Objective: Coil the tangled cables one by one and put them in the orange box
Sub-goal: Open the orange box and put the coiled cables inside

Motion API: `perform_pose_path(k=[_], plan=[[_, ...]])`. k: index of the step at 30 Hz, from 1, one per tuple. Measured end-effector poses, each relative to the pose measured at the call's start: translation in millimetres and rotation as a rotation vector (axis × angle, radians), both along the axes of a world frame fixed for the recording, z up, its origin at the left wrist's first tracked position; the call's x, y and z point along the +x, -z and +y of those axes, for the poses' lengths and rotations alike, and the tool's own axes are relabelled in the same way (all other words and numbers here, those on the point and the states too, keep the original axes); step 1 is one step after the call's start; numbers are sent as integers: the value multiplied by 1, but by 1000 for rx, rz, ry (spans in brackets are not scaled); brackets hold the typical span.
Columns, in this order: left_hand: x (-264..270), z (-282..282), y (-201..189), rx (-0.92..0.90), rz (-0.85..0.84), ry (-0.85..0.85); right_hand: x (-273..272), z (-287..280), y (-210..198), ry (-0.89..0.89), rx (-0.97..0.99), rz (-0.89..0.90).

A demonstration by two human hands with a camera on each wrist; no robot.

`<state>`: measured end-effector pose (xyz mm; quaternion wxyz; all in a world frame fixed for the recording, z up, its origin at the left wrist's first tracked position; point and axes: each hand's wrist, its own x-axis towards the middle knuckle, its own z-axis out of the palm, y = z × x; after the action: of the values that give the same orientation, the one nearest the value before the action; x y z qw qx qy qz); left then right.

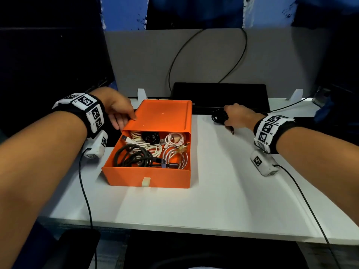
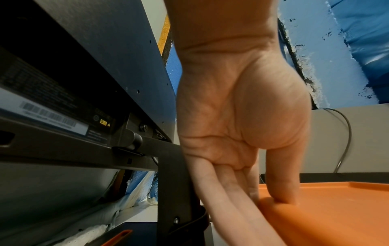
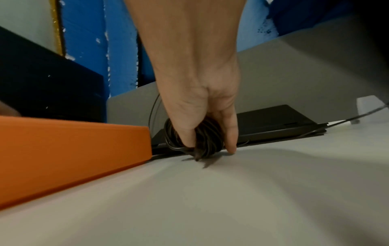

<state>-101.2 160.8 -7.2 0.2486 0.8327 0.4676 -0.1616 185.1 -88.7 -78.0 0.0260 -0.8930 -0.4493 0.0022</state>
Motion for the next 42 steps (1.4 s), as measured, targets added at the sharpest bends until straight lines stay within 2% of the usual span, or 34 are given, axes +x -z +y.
perform_pose_path(k=[3, 7, 9, 12, 14, 16, 17, 19, 20, 21, 23, 25, 28, 31, 33, 35, 37, 42], plan=[[0, 2, 1, -9, -2, 2, 5, -6, -4, 45, 156, 206], [0, 5, 2, -20, -15, 11, -20, -18, -24, 91, 429, 861], [-1, 6, 3, -33, -14, 16, -46, -21, -41, 69, 515, 1122], [0, 6, 3, -44, -5, 19, -92, -22, -64, 6, 482, 1437], [1, 6, 3, -31, 1, 14, -118, -22, -72, -96, 383, 1510], [0, 7, 5, -24, 3, 11, -143, -18, -73, -160, 382, 1405], [0, 8, 7, -24, 1, 7, -155, -15, -71, -215, 425, 1215], [0, 10, 8, -24, -6, 2, -175, -11, -57, -383, 446, 570], [0, 11, 9, -24, -5, 2, -185, -11, -47, -453, 381, 263], [0, 12, 9, -23, -1, 5, -196, -12, -37, -511, 274, 41], [1, 11, 9, -25, 6, 16, -210, -17, -22, -635, 34, -174], [0, 12, 8, -30, -5, 26, -213, -24, -21, -706, -125, -147], [0, 11, 8, -29, -9, 31, -210, -34, -47, -668, -338, 70], [3, 10, 7, -14, 4, 30, -216, -45, -58, -671, -335, 222], [3, 10, 6, -16, 14, 29, -231, -56, -48, -717, -274, 172], [3, 10, 6, -19, 20, 20, -244, -61, -26, -787, -267, -2], [3, 9, 6, -13, 21, 14, -248, -54, -10, -804, -280, -95], [1, 3, 4, -12, 15, 16, -229, -29, -8, -732, -316, -48]])
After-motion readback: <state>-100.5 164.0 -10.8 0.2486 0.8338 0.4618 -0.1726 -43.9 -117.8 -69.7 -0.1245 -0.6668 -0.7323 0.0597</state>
